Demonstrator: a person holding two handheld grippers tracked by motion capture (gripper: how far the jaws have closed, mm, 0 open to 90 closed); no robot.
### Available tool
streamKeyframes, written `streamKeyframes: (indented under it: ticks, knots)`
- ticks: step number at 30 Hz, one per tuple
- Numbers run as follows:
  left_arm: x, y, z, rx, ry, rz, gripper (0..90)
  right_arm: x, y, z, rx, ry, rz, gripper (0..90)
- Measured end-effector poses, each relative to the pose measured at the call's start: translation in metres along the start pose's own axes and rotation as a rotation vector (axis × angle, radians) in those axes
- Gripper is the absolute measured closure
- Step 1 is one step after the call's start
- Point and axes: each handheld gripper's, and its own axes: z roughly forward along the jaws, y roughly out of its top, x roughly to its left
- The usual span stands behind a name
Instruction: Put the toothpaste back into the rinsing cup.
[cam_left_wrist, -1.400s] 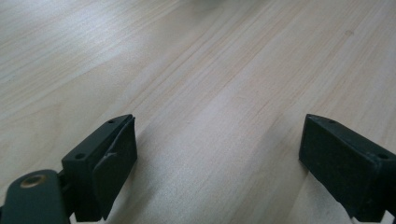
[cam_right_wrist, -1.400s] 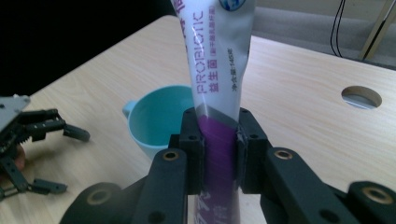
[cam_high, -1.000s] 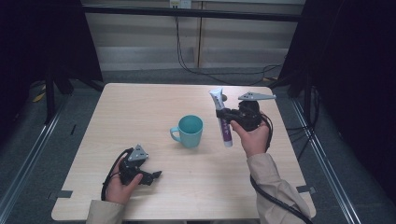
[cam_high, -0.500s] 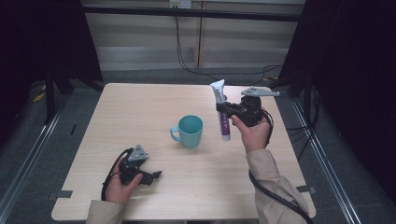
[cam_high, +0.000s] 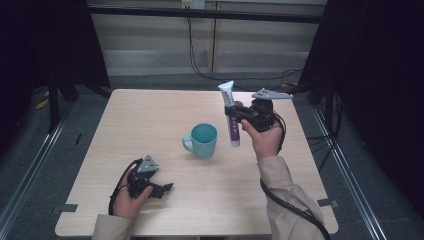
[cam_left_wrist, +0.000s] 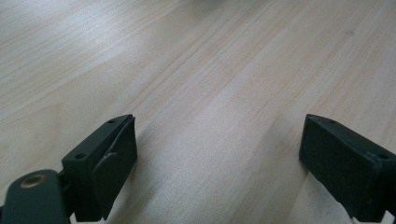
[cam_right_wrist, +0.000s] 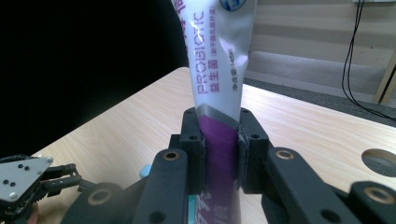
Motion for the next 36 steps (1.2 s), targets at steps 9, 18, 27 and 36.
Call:
streamKeyframes:
  ticks: [9,18,27,36]
  knots:
    - [0.000,0.000,0.001,-0.008,-0.001,-0.008,11.0,0.008,0.006,0.012,-0.025,0.016,-0.011,75.8]
    - [0.000,0.000,0.000,-0.008,0.002,-0.003,10.9,0.014,0.012,0.023,-0.077,0.046,-0.002,75.8]
    - [-0.001,0.000,0.001,-0.009,0.000,-0.008,11.0,0.016,0.011,0.037,-0.089,0.050,-0.022,75.8]
    - [-0.001,0.000,0.001,-0.009,-0.001,-0.009,11.0,0.016,0.009,0.049,-0.099,0.055,-0.030,75.7]
